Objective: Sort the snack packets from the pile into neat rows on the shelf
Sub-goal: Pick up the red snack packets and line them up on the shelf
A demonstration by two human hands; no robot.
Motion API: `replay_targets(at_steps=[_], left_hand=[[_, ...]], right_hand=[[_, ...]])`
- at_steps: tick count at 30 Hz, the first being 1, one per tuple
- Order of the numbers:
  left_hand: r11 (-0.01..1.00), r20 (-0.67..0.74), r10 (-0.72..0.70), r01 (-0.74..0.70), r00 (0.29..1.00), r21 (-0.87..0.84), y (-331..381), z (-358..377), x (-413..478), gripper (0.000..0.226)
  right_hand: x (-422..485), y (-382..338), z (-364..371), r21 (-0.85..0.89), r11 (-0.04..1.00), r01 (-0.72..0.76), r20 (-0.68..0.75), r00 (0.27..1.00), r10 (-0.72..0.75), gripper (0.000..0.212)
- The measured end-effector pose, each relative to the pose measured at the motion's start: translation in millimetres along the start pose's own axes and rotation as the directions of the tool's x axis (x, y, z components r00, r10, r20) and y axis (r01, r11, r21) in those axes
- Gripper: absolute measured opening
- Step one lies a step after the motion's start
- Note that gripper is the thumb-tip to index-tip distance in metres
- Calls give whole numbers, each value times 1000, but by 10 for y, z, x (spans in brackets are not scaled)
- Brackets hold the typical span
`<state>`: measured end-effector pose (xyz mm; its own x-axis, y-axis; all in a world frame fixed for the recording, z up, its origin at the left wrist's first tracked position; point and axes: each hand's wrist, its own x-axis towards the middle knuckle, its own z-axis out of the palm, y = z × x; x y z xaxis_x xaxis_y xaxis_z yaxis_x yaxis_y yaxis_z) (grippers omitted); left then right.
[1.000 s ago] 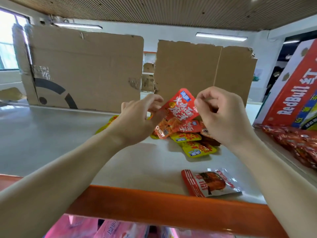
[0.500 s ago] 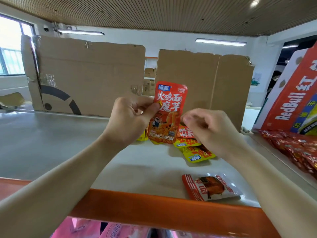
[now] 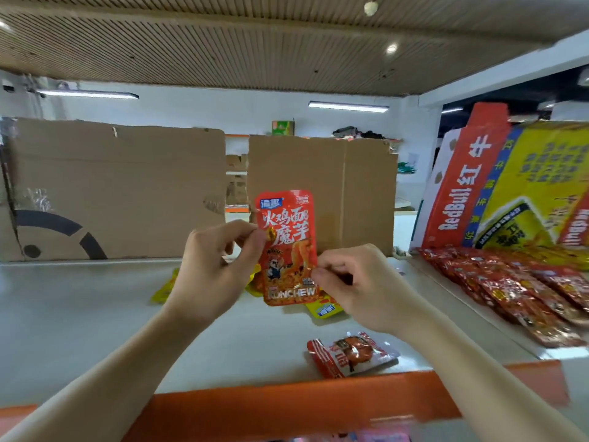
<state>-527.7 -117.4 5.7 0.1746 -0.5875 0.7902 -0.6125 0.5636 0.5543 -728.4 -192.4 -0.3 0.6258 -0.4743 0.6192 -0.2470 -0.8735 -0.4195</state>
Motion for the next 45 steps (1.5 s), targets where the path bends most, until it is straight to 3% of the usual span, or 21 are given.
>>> replay_targets(at_steps=[8,13,17,27,36,40,45], left_hand=[[979,216,53,-8,975,-205,445,293,-95,27],[981,195,98,-62,976,-182,623,622,-124,42],[984,193,79,-46,978,-172,853,968,-130,37],[983,275,95,-45,957,-180,1535,2060,-252,36],[997,179,48,-35,983,-74,2131,2889,-339,28],[999,105,42,-41,994,-15,2391,3134,-281,22],[998,113,58,-61,992,24,2526,3305,-209,23]], right_hand=[[-466,-95,-450,-48,995,-88,-10,996,87,35],[-739,-64,-721,-83,991,-105,-100,990,96,34],[-1050,37,-949,-30,989,-144,-190,972,136,21],[-1868,429,-1844,-135,973,-187,-285,948,142,28],[-2430,765,-2561,-67,974,-216,-313,932,185,17],[-2513,849,-2866,-80,976,-201,-332,929,164,18],[-2505,928,-3155,-129,978,-166,-337,934,114,21]])
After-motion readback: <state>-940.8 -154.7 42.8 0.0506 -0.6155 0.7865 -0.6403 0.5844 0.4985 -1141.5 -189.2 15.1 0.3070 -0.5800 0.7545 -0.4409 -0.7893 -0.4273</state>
